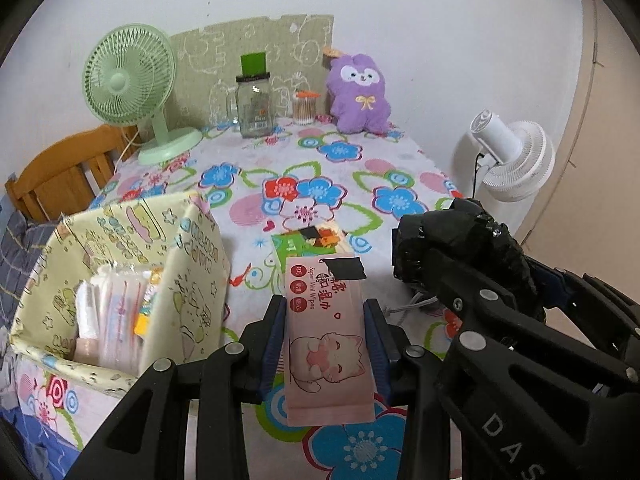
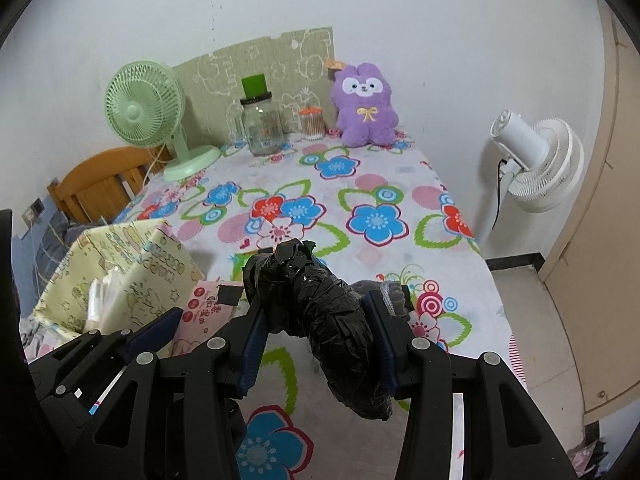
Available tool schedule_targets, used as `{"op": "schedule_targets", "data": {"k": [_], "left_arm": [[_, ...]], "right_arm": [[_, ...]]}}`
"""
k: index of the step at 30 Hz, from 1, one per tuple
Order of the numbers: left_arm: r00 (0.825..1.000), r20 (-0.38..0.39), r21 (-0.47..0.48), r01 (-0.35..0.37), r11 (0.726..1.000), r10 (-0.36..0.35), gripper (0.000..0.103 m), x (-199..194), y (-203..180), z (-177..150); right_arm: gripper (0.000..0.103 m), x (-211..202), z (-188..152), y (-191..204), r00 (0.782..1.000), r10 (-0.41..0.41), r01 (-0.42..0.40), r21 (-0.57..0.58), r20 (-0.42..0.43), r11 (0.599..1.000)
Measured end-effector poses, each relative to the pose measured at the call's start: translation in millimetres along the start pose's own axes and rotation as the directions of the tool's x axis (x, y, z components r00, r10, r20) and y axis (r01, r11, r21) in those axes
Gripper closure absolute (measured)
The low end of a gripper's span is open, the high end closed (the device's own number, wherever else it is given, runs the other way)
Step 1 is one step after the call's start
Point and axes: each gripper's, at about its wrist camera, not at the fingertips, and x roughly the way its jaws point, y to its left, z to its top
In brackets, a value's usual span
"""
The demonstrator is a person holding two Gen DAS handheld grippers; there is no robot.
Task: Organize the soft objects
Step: 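Carry the pink wipes packet with left tool while right tool carries the black bag over the box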
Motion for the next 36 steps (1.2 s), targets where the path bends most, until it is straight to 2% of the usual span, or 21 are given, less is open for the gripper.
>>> {"op": "schedule_targets", "data": {"k": [19, 36], "left_arm": [[0.995, 0.096, 0.052, 0.03, 0.998, -0.035, 0.064, -54.0, 0.7, 20.7], [0.991, 0.131, 0.081, 0.029, 0.996, -0.04, 0.064, -70.7, 35.6, 32.8]], "right_arm": [[0.052, -56.5, 22.7, 13.0, 0.997, -0.009, 0.01, -0.017, 0.082, 1.0], [0.052, -65.5, 33.6, 50.6, 0.993, 0.003, 0.0, -0.022, 0.116, 1.0]]}}
